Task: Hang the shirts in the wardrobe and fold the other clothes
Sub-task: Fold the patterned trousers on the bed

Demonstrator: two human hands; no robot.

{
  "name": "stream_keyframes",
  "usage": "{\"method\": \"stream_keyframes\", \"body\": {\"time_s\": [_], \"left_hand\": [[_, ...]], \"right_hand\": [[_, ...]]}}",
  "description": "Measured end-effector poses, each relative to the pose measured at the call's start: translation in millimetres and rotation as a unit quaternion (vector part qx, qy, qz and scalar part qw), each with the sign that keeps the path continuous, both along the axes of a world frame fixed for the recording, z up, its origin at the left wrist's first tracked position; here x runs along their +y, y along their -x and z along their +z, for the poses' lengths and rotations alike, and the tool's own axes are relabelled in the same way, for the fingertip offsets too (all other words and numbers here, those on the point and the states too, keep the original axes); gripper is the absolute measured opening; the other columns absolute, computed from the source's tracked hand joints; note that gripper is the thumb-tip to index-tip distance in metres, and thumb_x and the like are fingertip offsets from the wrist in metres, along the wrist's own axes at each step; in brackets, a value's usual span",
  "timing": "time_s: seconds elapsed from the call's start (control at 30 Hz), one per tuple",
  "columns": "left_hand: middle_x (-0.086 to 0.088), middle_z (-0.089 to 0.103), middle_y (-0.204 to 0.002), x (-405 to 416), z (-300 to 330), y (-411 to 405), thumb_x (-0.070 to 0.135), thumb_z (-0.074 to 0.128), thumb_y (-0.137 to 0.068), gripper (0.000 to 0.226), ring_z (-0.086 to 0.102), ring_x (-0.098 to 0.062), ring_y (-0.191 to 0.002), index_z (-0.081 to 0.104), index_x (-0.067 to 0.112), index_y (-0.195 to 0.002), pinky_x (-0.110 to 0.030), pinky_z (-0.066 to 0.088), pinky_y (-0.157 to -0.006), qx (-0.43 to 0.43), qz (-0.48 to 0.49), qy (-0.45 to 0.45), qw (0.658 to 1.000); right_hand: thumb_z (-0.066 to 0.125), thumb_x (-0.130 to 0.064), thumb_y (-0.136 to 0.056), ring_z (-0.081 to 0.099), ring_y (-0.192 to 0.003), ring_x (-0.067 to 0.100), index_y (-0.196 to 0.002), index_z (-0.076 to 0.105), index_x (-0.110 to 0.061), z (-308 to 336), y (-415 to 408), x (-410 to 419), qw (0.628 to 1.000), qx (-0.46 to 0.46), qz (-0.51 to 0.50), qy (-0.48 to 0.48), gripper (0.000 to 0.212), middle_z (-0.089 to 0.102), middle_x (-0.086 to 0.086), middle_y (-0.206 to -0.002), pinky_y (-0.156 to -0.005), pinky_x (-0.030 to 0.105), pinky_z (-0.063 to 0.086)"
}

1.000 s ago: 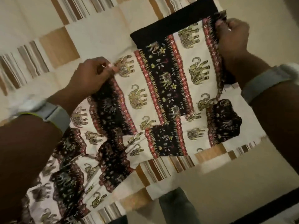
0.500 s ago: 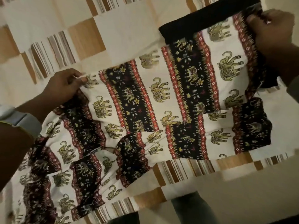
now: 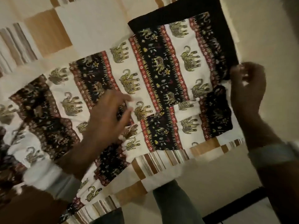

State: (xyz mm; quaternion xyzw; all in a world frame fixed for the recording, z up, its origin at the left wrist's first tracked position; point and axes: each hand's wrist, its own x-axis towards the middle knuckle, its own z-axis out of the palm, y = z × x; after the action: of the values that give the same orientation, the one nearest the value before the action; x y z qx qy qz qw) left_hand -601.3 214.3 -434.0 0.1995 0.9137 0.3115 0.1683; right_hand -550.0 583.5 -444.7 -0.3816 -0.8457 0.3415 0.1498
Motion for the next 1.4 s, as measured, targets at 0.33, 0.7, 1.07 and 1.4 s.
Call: {"method": "stream_keyframes", "body": {"time_s": [0.33,0.7,1.07,1.4], "left_hand": [[-0.022,0.045,-0.142,-29.6,-10.2,-161.3,0.047,0.084,-0.073,0.08,0.046,-0.042,-0.129,0.051,0.01,-0.137,-0.058,0.04,-0.106,0.009,0.089,0.155,0.984],[-0.014,0.063,-0.11,-124.5,-21.5,-190.6,0.037,0.05,-0.078,0.04,0.056,-0.037,-0.095,0.066,0.017,-0.109,-0.046,0.045,-0.079,-0.093,0.036,0.268,0.958],[-0.001,0.07,-0.116,-154.4,-5.8,-212.7,0.056,0.057,-0.085,0.053,0.072,-0.024,-0.095,0.059,0.027,-0.13,-0.034,0.058,-0.072,-0.193,-0.142,0.208,0.948],[0.004,0.066,-0.103,25.3,-2.8,-123.3,0.04,0.056,-0.1,0.022,0.057,-0.015,-0.096,0.067,0.023,-0.109,-0.04,0.049,-0.082,-0.107,-0.174,0.038,0.978]], "right_hand": [[0.082,-0.034,-0.079,0.073,-0.064,0.023,-0.089,0.074,-0.012,-20.5,-118.5,-30.4,0.95,-0.199,0.004,0.242,0.025,0.077,0.001,-0.073,-0.057,0.036,0.06],[0.059,-0.027,-0.1,0.072,-0.11,0.027,-0.094,0.081,-0.02,-4.3,-128.4,17.2,0.862,-0.066,-0.058,0.5,0.023,0.076,0.005,-0.112,-0.088,0.046,0.06],[0.077,-0.054,-0.083,0.063,-0.074,-0.002,-0.09,0.068,-0.031,-0.5,-160.2,64.4,0.955,-0.093,-0.103,0.263,0.026,0.069,-0.007,-0.09,-0.075,0.025,0.056],[0.082,-0.041,-0.086,0.061,-0.061,-0.013,-0.102,0.073,0.004,-12.8,-159.8,59.8,0.972,-0.134,-0.061,0.181,0.048,0.07,-0.003,-0.08,-0.063,0.012,0.05]]}}
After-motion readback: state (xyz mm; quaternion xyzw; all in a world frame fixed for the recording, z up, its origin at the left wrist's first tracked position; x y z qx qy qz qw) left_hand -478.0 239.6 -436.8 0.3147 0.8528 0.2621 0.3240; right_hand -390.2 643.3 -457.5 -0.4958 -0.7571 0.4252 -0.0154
